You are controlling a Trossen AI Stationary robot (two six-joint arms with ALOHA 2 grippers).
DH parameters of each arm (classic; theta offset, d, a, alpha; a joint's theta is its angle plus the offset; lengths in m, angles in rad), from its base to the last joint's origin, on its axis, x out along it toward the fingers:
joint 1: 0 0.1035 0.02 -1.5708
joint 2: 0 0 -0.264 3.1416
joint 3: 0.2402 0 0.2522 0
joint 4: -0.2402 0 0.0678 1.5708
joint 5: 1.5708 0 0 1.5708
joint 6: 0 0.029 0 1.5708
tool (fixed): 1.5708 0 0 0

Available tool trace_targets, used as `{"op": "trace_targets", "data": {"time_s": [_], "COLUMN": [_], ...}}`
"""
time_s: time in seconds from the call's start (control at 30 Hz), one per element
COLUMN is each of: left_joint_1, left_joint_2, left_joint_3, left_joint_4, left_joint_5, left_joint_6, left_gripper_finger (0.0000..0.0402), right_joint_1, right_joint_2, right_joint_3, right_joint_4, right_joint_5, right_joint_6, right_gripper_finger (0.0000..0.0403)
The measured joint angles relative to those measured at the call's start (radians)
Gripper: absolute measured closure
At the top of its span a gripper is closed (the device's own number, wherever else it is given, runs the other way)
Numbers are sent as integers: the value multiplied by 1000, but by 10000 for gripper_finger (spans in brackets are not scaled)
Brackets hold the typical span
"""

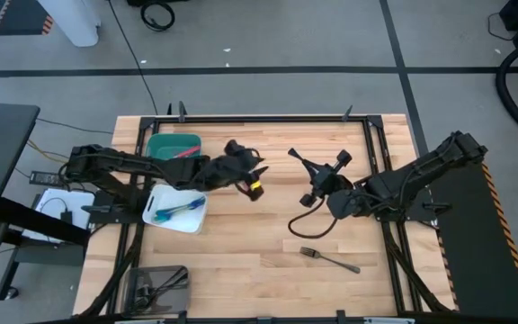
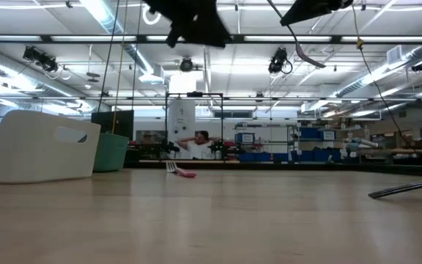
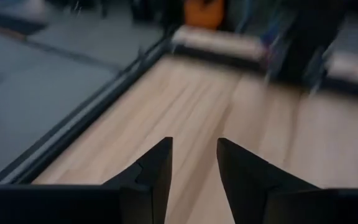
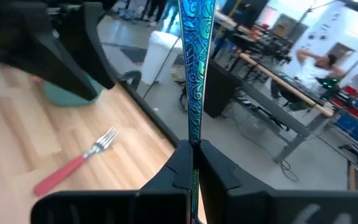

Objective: Sort silverware by color (type)
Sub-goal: Put the blue fork into the white bin

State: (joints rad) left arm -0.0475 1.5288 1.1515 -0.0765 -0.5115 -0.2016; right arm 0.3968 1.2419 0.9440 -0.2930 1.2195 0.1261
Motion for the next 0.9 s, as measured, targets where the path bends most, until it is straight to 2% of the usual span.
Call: {"op": "trace_targets", "data": {"time_s": [0.2, 0.33, 0.57, 0.7, 0.9], "left_joint_1": [-8, -7, -8, -7, -4], "left_joint_2": [11, 16, 38, 50, 52], "left_joint_3": [1, 1, 0, 0, -1], "left_joint_4": [333, 423, 457, 470, 484], "left_joint_5": [112, 117, 119, 170, 187], "left_joint_6": [32, 28, -15, -15, -14], "left_gripper_finger": [264, 264, 264, 264, 264], "right_joint_1": [-1, -1, -3, -4, -8], "right_joint_2": [1, 9, 58, 86, 98], "right_joint_3": [0, 0, 0, 0, 0], "right_joint_4": [49, 81, 235, 321, 376], "right_joint_5": [19, 14, -34, -36, -95], "right_joint_6": [-19, -42, -161, -250, -284], "right_gripper_finger": [389, 389, 389, 389, 389]}}
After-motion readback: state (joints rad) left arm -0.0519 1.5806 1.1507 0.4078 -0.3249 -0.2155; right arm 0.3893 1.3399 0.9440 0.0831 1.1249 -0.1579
